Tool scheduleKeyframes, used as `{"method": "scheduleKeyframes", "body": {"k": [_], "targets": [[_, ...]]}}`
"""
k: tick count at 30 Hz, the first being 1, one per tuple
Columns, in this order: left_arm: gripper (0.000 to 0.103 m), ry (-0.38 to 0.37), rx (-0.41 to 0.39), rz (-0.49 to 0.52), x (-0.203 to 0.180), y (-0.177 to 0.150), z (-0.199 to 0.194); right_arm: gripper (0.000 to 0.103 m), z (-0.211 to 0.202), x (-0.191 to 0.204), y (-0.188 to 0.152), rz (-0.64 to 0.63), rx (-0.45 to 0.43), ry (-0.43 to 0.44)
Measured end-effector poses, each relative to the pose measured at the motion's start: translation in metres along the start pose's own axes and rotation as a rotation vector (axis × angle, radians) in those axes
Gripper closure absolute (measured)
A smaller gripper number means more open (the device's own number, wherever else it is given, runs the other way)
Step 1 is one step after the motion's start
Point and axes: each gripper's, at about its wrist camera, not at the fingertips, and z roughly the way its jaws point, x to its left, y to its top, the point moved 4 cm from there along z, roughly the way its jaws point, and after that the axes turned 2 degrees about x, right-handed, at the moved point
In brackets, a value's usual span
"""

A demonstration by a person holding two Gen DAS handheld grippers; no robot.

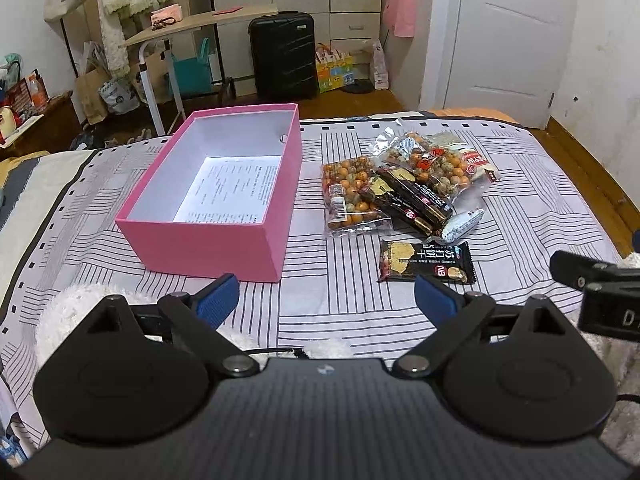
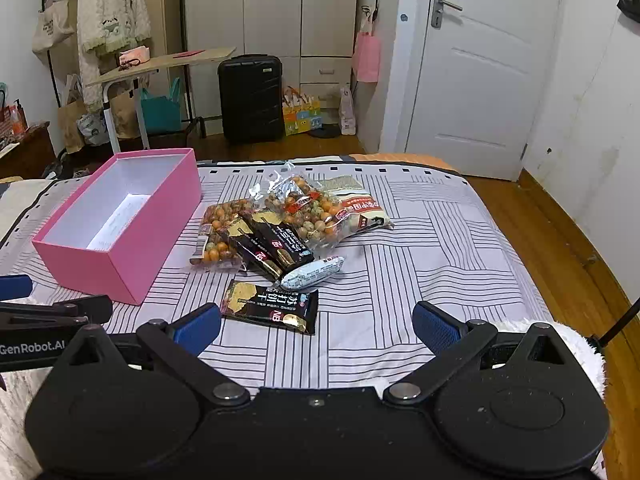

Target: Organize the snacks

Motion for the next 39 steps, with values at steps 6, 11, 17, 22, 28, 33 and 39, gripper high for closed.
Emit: {"method": "scheduleKeyframes", "body": {"k": [6,11,17,22,28,33,39], "targets": [[0.008,-0.004,0.006,0.0,0.0005,-0.0017,0.0001,0.0,-0.0001,0.0007,0.0006,-0.008,-0.013,-0.004],[0.008,0.002,0.01,-0.008,0.0027,-0.0019,0.0022,0.0,0.0001,0.0025,-0.0003,-0.022,-0.022,0.0],[0.008,0.002,0.011,-0.017,0.0033,-0.0017,0.0023,0.0,-0.0005,0.0043,-0.0005,-0.023,-0.026,0.001],[0.007,-0.01,0.019,-0.014,0.002,-0.0029,0.0031,0.0,-0.0012,0.0057,-0.0007,-0.026,-0.035,0.005],[0.007,-0.011,0.02,-0.015,0.0009,-0.0033,0.0033,0.0,-0.0017,0.0076,-0.0018,-0.039,-0.041,0.001],[0.008,-0.01,0.021,-0.016,0.0008,-0.0033,0.0031,0.0,-0.0005,0.0075,-0.0006,-0.04,-0.042,0.008],[0.007,-0.01,0.026,-0.017,0.0024,-0.0034,0.0041,0.0,0.0037,0.0075,0.0003,-0.041,-0.041,0.026]]}}
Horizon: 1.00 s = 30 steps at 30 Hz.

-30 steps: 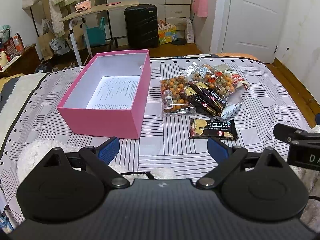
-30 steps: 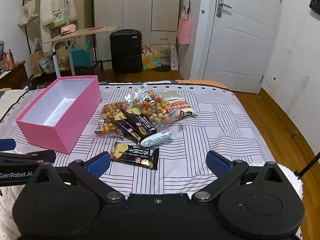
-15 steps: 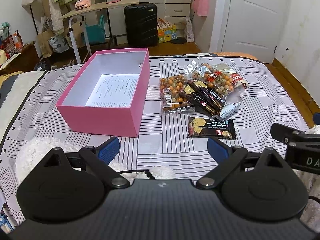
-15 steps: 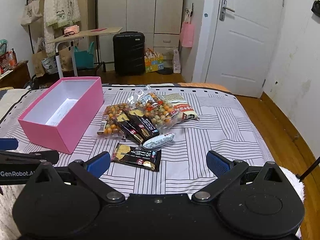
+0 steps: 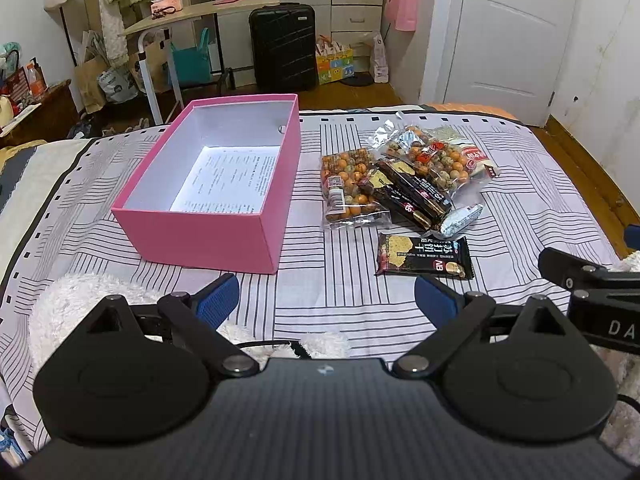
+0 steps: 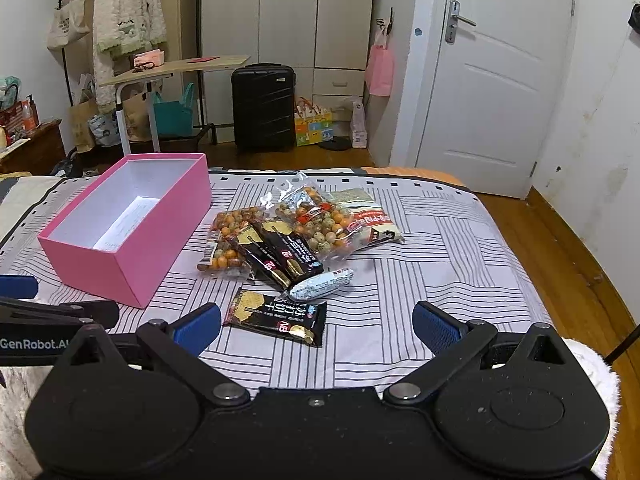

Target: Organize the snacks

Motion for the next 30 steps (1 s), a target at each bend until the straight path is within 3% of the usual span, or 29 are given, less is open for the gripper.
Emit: {"method": "scheduleKeyframes", "body": {"k": [5,9,11,19,23,30], "targets": [[0.008,-0.032,0.026,0.021,-0.001,0.011,0.009,0.0,0.011,-0.002,0.007,0.001,0.012,0.098],[0.008,-0.066,-0.012,0.078,-0.007,0.036,0.016,0.0,0.023,-0.008,0.015,-0.014,-0.073,0.186],[0.009,-0.073,-0.016,0.099,-0.008,0.051,0.024,0.0,0.037,-0.012,0.021,-0.032,-0.083,0.189],[0.011,-0.214,0.075,0.075,-0.008,0.086,0.089,0.006,0.123,-0.016,0.038,-0.112,0.188,0.268],[0.012,-0.212,0.117,0.082,-0.019,0.082,0.127,0.01,0.157,-0.013,0.021,-0.059,0.315,0.309],[0.034,-0.341,0.271,0.019,-0.033,0.049,0.192,0.014,0.2,-0.01,0.001,-0.011,0.472,0.326]]}}
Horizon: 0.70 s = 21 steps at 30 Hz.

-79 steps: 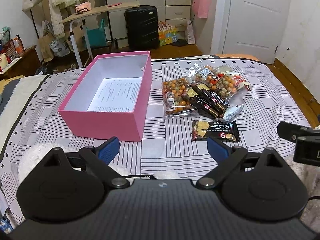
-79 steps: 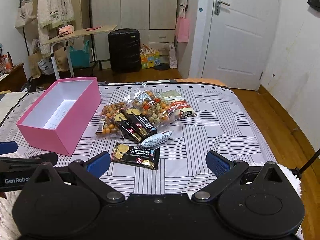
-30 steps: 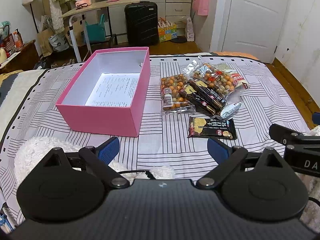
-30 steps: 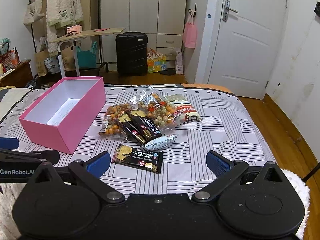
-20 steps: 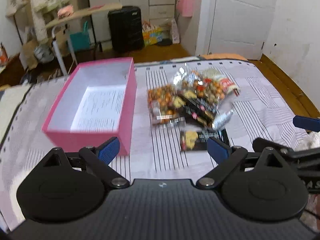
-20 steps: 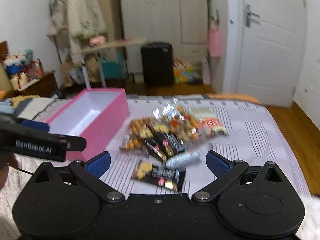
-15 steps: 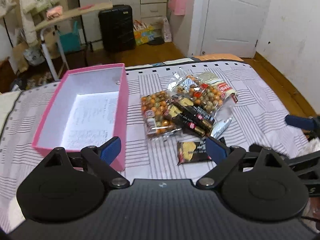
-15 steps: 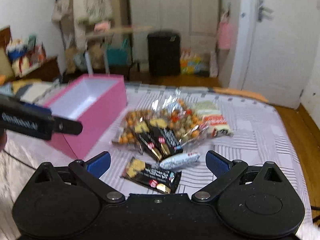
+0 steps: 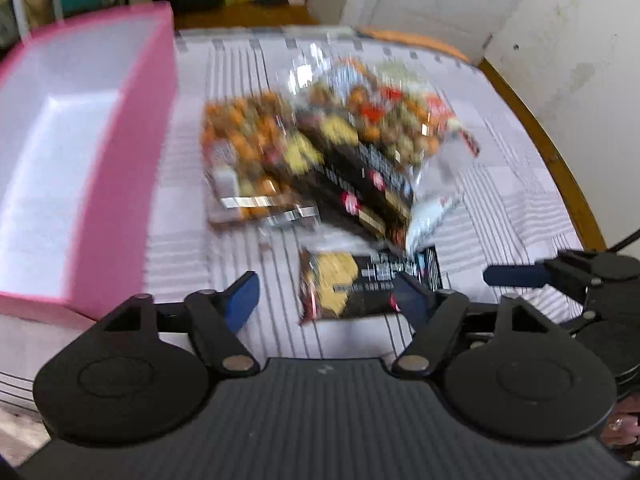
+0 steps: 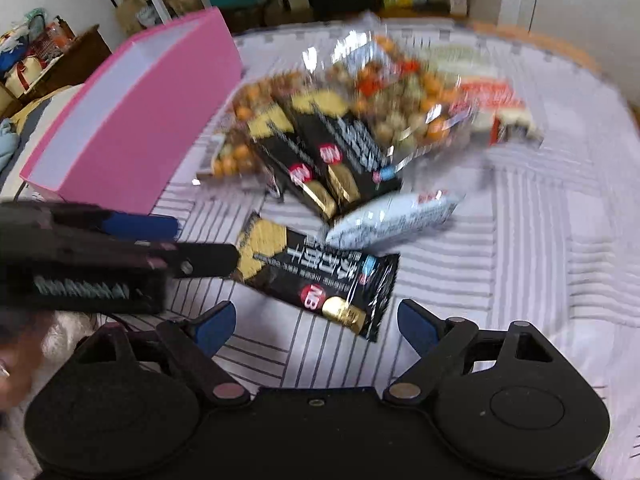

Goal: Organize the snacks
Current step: 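Reach the left gripper to the black cracker packet and close on it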

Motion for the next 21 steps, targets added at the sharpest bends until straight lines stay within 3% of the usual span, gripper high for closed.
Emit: {"method": "scheduleKeyframes", "body": {"k": [5,8,12,14,21], "targets": [[0.049,-0.025,0.017,-0.032,0.009,-0.007,0.033,0.021,0.033,-0.029,0.004,0.156,0.105,0.001],[0.056,-0.03,-0.001,-0.041,0.015,-0.006,0.043,0.021,0.037,-0.021,0.004,0.113,0.105,-0.021],[0.074,-0.07,0.015,-0.055,0.018,-0.006,0.053,0.021,0.039,-0.005,0.0,0.027,0.095,-0.062],[0.074,-0.089,0.03,-0.065,0.017,-0.009,0.059,0.028,0.038,-0.001,-0.002,0.018,0.085,-0.061],[0.075,-0.127,0.059,-0.085,0.015,-0.01,0.062,0.036,0.036,0.006,-0.006,-0.011,0.058,-0.07]]}}
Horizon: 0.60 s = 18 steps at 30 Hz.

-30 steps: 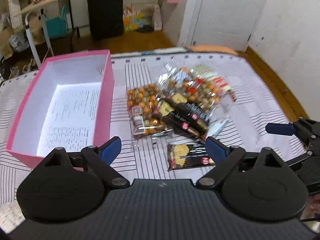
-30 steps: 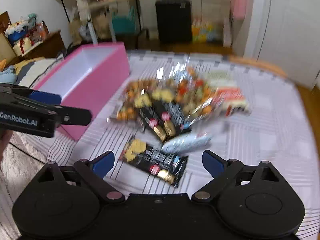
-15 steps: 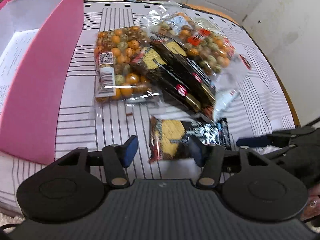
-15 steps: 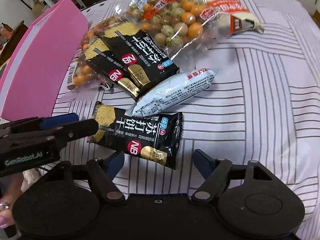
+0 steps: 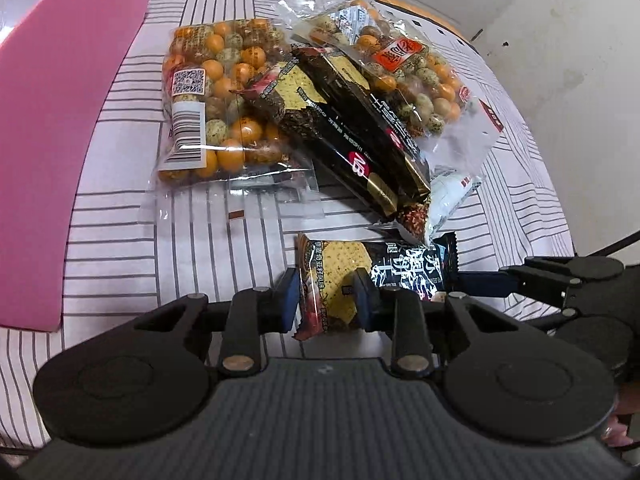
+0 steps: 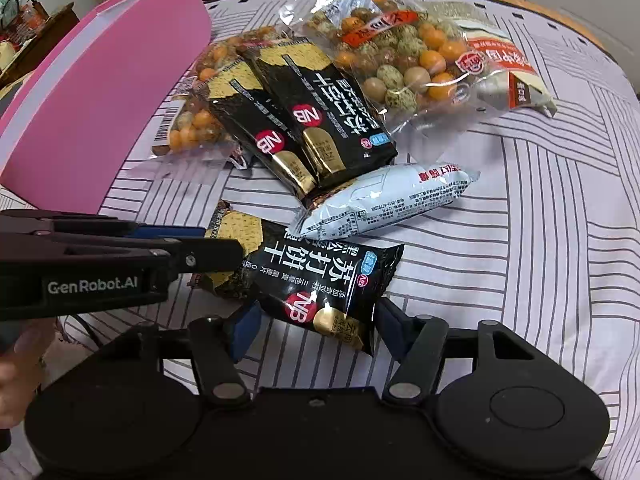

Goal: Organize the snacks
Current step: 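Reach the left gripper to the black cracker packet and close on it, then lift the black cracker packet with the left gripper over the pink box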

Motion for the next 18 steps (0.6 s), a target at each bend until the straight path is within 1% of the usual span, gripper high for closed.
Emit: {"method": "scheduleKeyframes", "body": {"k": [2,5,7,8,11,13,18], "targets": [[0.071,-0.017,0.013,-0.011,0.0,0.0,0.0,0.037,-0.002,0.003,-0.001,0.003,-0.004,0.002],[0.064,-0.04,0.027,-0.031,-0.001,-0.002,0.0,0.037,-0.008,0.004,-0.003,0.011,0.005,0.002],[0.057,-0.071,0.046,-0.057,-0.001,-0.004,-0.001,0.033,-0.012,0.004,-0.004,0.012,0.015,0.001],[0.056,-0.09,0.057,-0.074,-0.001,-0.005,-0.001,0.029,-0.013,0.007,-0.005,0.006,0.022,0.001],[0.056,-0.115,0.078,-0.108,0.001,-0.01,-0.004,0.026,-0.011,0.007,-0.007,-0.009,0.028,-0.002],[0.053,-0.117,0.092,-0.12,0.0,-0.011,-0.007,0.024,-0.015,0.012,-0.008,-0.029,0.018,-0.009],[0.052,-0.109,0.081,-0.102,-0.007,-0.014,-0.024,0.023,-0.028,0.024,-0.013,-0.053,-0.029,-0.002]]}}
